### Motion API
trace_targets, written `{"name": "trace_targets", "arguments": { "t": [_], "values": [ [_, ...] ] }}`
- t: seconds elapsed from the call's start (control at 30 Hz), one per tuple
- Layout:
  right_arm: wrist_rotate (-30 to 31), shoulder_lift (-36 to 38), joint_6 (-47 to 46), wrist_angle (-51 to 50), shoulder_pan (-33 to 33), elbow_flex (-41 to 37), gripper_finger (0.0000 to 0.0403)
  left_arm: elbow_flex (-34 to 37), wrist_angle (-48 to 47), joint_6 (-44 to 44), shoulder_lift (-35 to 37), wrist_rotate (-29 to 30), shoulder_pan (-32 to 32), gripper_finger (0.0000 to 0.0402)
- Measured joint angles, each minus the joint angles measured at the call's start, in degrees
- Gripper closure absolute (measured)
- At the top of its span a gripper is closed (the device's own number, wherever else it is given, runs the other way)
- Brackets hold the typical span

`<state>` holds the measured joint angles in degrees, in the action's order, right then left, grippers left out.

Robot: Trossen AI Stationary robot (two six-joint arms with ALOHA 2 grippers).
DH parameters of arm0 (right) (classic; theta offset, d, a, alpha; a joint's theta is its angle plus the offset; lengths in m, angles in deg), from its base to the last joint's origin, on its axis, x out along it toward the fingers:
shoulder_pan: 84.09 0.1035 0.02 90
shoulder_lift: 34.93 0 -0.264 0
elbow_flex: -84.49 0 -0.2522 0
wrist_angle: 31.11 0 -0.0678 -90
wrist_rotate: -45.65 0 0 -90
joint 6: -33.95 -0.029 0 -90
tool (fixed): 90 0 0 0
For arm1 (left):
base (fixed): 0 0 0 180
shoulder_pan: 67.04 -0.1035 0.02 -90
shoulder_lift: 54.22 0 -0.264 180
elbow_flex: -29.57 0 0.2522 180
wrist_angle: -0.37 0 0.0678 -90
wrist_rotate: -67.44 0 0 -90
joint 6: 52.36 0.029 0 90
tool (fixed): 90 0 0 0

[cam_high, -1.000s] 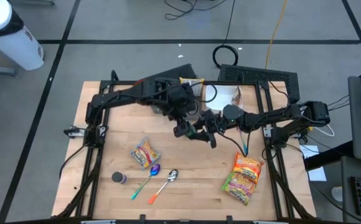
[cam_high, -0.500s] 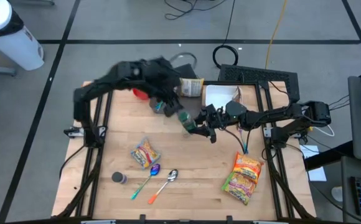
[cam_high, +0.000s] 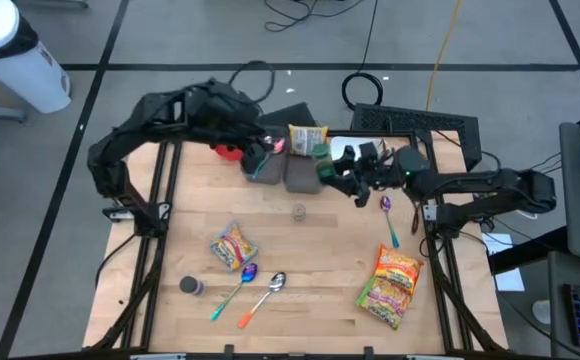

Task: Pick & Place Food Item
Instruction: Put the green seasoning bottle into the white bin

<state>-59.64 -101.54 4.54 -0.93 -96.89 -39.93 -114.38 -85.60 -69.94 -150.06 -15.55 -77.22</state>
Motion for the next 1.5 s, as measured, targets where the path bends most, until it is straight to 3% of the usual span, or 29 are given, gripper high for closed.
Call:
{"name": "trace_targets", "arguments": {
  "t": [0.17,0.33,0.43,0.77,1.0,1.2,1.5],
  "values": [
    [0.54,2.89,-0.14,-2.77,0.14,0.02,0.0209,7.22,8.99,-1.72,-2.60,-3.58,0.53,0.0124],
    [1.16,4.91,0.02,-4.38,0.14,0.02,0.0209,15.74,26.44,-2.96,-3.58,-12.42,0.36,0.0102],
    [2.04,6.19,0.22,-4.42,0.14,0.00,0.0209,20.01,36.28,-3.65,-3.58,-14.68,0.49,0.0093],
    [4.68,8.30,1.83,-5.36,0.14,0.02,0.0209,22.75,53.45,-2.52,-3.60,-14.73,1.36,0.0100],
    [4.61,8.25,2.21,-3.93,0.14,0.07,0.0209,22.80,56.14,-3.93,-4.64,-14.53,1.50,0.0110],
    [3.56,8.32,2.06,-2.60,0.16,0.07,0.0209,22.84,64.22,-4.61,-7.61,-14.56,2.02,0.0106],
    [3.19,8.41,1.39,1.04,0.14,0.02,0.0209,22.77,66.68,-4.84,-9.44,-14.69,2.10,0.0122]
  ]
}}
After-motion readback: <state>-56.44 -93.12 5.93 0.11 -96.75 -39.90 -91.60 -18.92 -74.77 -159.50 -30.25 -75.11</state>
